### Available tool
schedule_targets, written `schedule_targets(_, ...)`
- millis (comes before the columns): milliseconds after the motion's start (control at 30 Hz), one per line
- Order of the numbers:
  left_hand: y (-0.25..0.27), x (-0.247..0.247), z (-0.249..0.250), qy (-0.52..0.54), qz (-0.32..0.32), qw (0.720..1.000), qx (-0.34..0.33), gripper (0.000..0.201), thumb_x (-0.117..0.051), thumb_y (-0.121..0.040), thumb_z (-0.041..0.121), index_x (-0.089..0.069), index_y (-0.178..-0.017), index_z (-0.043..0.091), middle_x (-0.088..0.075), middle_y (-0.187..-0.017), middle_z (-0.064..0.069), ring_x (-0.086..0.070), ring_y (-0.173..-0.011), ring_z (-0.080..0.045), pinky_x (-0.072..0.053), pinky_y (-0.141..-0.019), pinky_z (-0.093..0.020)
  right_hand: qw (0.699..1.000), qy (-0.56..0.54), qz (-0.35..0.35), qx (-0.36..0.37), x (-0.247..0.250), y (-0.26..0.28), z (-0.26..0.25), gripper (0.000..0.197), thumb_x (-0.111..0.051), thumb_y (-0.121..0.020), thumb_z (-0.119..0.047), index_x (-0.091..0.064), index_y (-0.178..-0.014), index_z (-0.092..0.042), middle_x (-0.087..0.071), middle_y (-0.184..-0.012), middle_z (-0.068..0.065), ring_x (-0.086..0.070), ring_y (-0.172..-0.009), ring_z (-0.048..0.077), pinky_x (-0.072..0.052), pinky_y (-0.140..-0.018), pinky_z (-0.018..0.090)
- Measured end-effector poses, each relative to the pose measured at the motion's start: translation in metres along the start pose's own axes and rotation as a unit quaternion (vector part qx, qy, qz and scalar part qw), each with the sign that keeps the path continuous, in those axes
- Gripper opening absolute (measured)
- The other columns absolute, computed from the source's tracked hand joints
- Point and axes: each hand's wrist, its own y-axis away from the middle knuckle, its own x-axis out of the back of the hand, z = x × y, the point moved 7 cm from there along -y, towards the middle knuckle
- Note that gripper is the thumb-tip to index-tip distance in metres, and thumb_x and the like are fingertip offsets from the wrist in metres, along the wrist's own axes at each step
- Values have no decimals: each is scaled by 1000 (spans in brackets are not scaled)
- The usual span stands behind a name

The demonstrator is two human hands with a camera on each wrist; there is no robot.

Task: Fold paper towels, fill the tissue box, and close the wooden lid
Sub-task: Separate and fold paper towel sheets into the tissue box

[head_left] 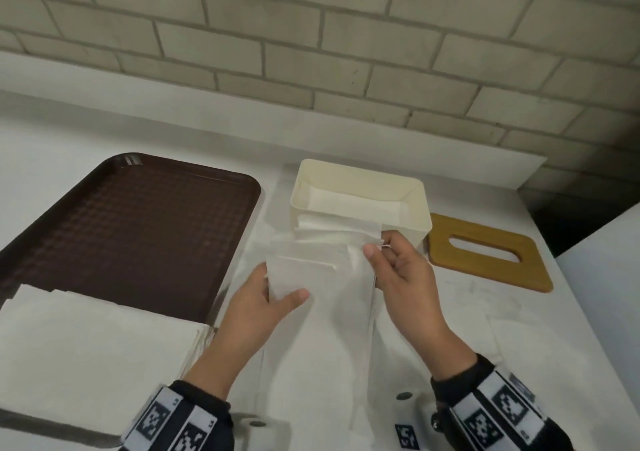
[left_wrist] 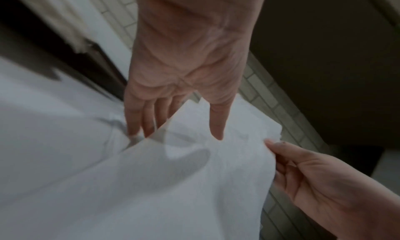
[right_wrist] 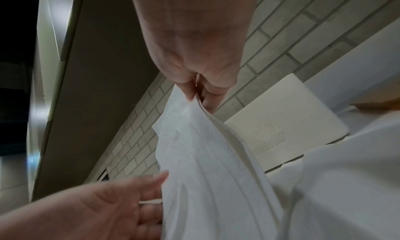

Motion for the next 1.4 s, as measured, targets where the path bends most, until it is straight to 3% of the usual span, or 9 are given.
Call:
schedule_targets(167, 1, 4, 3, -24, 30, 999, -36, 16, -69, -85, 23, -67, -89, 8, -71, -88, -16, -67, -87, -37, -53, -84, -53, 998, -33, 45, 7, 16, -3, -12, 31, -53, -82, -50, -58, -90, -20, -57, -83, 33, -55, -72, 49, -49, -63, 58)
schedule_targets(367, 3, 5, 5, -8, 20, 1000, -12, 9, -61, -92, 24, -65, -98, 19, -72, -96, -4, -69, -92, -25, -55, -87, -48, 991, -41, 125, 40, 43, -10, -25, 27, -53, -85, -45, -56, -88, -18, -49, -77, 33, -44, -64, 25, -41, -57, 42)
schedule_targets(667, 0, 7, -3, 2, 25, 1000, 8, 15, -56, -94, 19, -65, -107, 19, -73, -99, 4, -68, -92, -16, -55, -86, -38, 958, 19, 249, 141, 81, -12, -52, 24, -47, -98, -14, -49, -84, -32, -54, -65, -17, -44, -59, -2, -40, -57, 14)
schedule_targets(733, 1, 7, -3, 9, 24, 1000, 11, 17, -55, -95, 16, -66, -108, 19, -74, -97, 5, -69, -91, -17, -56, -86, -40, 955, 34, 258, 146, 89, -13, -62, 23, -47, -98, -14, -49, -84, -32, -54, -66, -12, -43, -59, 0, -39, -57, 14)
schedule_targets(833, -2, 8, -6, 15, 22, 1000, 7, 15, -54, -95, 15, -69, -100, 18, -73, -94, -10, -68, -89, -34, -54, -88, -50, 962, 6, 235, 136, 97, -10, -87, 21, -48, -97, -15, -54, -85, -30, -57, -72, 4, -51, -71, 14, -46, -65, 19)
schedule_targets(967, -1, 5, -6, 39, 14, 999, 11, 18, -53, -96, 12, -69, -96, 20, -75, -91, -1, -70, -89, -24, -55, -86, -46, 976, -122, 148, 98, 87, -12, -101, 20, -48, -97, -14, -63, -87, -22, -70, -86, -4, -65, -87, 16, -53, -80, 32)
schedule_targets(1100, 4, -4, 2, 91, -18, 996, 13, 22, -50, -96, 13, -71, -93, 17, -75, -89, -6, -70, -89, -31, -56, -82, -48, 988, -112, 105, 20, 50, -20, -57, 16, -48, -97, -13, -57, -89, -1, -56, -80, 27, -53, -75, 22, -44, -74, 39)
schedule_targets(1233, 8, -12, 6, 184, -56, 980, 47, 27, -47, -95, 8, -73, -99, 15, -76, -96, -9, -72, -89, -26, -57, -76, -35, 996, 43, 78, -23, 7, -22, -6, 23, -46, -98, -15, -50, -75, -19, -46, -62, -8, -42, -58, 4, -34, -58, 18)
schedule_targets(1400, 3, -17, -4, 265, -61, 959, 82, 59, -58, -74, 70, -67, -116, 30, -70, -117, 4, -61, -114, -22, -39, -108, -45, 992, 88, 72, -52, -19, -20, 24, 13, -46, -97, -14, -52, -87, -11, -56, -73, 2, -51, -68, 15, -36, -57, 11)
